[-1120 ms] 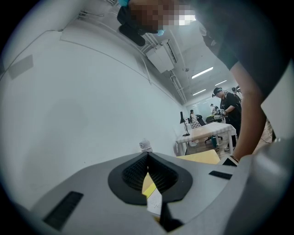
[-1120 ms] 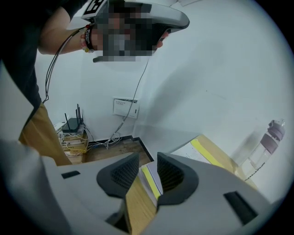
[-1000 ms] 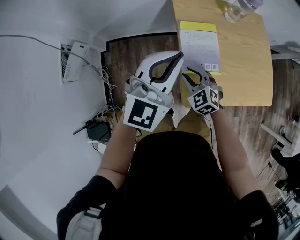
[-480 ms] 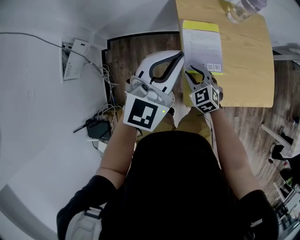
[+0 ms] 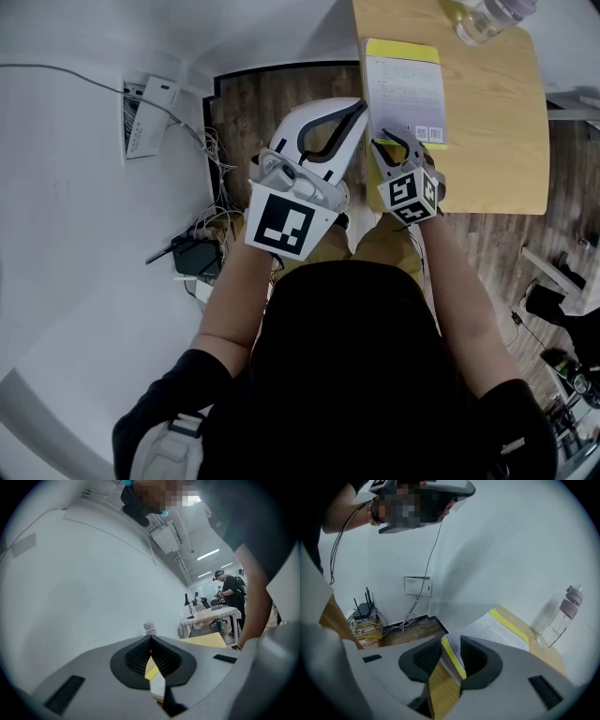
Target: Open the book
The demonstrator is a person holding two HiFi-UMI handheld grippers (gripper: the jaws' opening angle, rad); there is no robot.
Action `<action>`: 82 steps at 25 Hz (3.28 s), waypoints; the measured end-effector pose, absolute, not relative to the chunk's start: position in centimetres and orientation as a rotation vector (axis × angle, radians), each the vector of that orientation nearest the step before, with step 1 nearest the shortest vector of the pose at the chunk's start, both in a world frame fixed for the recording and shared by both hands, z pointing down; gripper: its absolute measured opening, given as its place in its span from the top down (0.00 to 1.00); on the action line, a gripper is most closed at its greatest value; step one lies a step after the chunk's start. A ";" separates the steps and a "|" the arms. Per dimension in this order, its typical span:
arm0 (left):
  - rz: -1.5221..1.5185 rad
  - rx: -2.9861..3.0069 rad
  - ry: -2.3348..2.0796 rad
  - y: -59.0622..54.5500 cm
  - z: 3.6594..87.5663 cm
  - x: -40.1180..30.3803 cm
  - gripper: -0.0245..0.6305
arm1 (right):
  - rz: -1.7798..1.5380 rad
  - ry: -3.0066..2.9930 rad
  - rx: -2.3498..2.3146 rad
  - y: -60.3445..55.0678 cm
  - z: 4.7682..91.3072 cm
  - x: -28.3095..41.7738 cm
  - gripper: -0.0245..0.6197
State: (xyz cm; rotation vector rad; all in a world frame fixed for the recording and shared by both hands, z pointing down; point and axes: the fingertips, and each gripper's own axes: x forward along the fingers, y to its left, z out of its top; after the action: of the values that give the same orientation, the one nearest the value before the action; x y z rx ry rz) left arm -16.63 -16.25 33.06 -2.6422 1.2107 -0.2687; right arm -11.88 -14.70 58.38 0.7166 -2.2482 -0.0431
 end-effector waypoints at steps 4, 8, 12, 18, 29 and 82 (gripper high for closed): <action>-0.274 -2.646 1.211 -16.2 33.2 -16.4 0.95 | -0.041 -2.237 0.727 -14.6 58.7 -11.6 0.76; -0.273 -2.643 1.206 -16.2 33.2 -16.3 0.95 | -0.051 -2.239 0.730 -14.5 58.6 -11.7 0.82; -0.275 -2.645 1.208 -16.2 33.3 -16.3 0.95 | -0.079 -2.250 0.753 -14.6 57.9 -11.5 0.88; -0.271 -2.644 1.209 -16.0 33.3 -16.2 0.95 | -0.048 -2.274 0.759 -14.9 57.5 -11.3 0.90; -0.271 -2.643 1.199 -15.9 33.2 -15.9 0.95 | -0.051 -2.289 0.793 -15.1 56.4 -11.0 0.90; -0.313 -2.646 1.084 -19.0 32.6 -6.6 0.95 | -0.212 -2.295 1.095 -20.4 46.0 0.9 0.90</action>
State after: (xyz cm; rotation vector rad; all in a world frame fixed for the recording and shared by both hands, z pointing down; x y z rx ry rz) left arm -6.60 -18.97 32.56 -2.6462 1.0840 -0.3126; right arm 0.93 -20.38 46.00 1.0954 -2.2954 -0.2122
